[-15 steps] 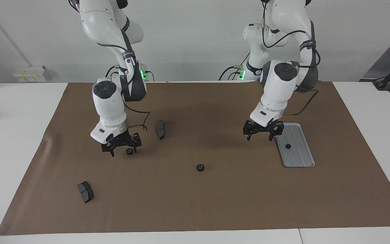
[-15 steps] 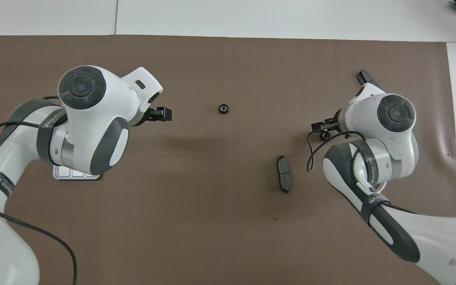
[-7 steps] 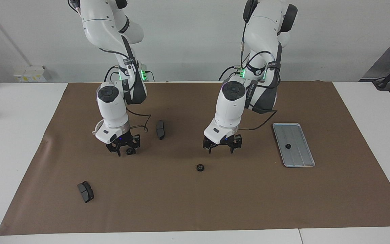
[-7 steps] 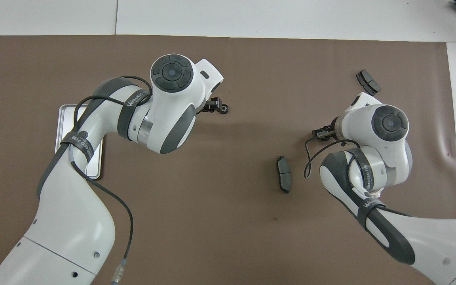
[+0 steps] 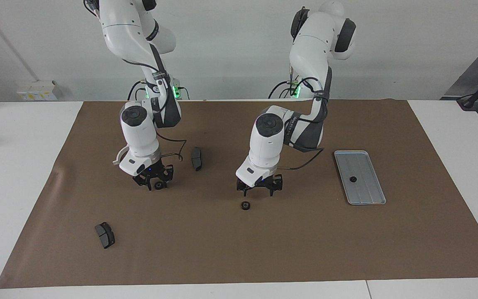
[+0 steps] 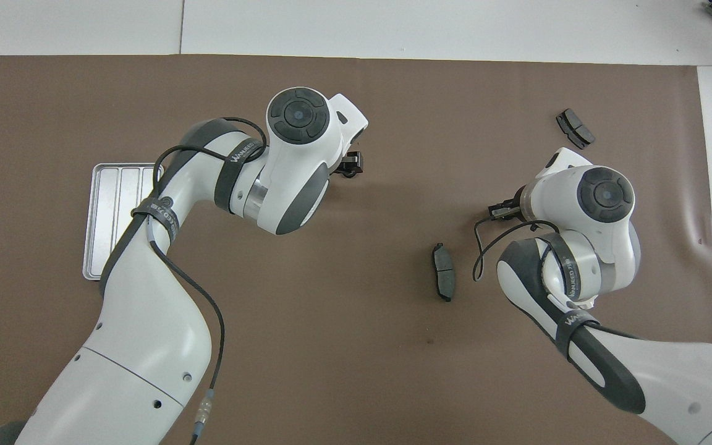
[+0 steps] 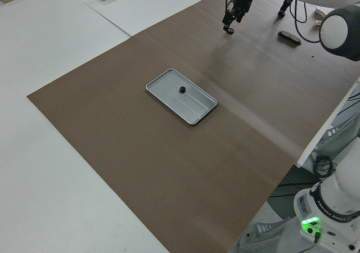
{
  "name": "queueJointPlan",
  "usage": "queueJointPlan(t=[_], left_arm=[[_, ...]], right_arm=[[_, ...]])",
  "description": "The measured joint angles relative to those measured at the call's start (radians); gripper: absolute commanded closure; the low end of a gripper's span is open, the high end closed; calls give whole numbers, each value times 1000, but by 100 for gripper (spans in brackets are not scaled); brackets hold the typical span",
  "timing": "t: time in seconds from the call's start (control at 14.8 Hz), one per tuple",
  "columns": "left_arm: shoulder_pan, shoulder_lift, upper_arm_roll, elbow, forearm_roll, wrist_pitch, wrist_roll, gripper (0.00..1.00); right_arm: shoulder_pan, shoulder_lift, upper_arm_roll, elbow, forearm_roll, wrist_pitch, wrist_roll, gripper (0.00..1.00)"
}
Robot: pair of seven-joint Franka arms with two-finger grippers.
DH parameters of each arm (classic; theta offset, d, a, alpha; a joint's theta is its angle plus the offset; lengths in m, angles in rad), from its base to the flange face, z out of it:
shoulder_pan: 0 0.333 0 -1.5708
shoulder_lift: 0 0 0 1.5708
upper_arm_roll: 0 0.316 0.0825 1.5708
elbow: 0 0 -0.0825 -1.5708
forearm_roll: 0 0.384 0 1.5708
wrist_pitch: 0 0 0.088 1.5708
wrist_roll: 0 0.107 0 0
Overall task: Pick bearing gear from pile to tray
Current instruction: 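Reach and grasp the mid-table bearing with the left gripper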
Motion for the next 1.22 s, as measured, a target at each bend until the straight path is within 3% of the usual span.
queueJointPlan(t=[0.54, 0.68, 0.81, 0.95, 1.22], left_arm=[[-1, 73, 0, 25, 0, 145, -1, 0], [-1, 80, 0, 25, 0, 154, -1, 0], [-1, 80, 0, 25, 0, 155, -1, 0], [-1, 80, 0, 25, 0, 157, -1, 29], [-2, 80, -2, 25, 0, 157, 1, 31]], right_arm=[[0, -1, 0, -14, 0, 0, 0, 42], [0, -1, 0, -15, 1, 0, 0, 54], [0, -3, 1, -16, 3, -1, 0, 78], [1, -7, 6, -17, 5, -3, 0, 100], [0, -7, 6, -17, 5, -3, 0, 100]])
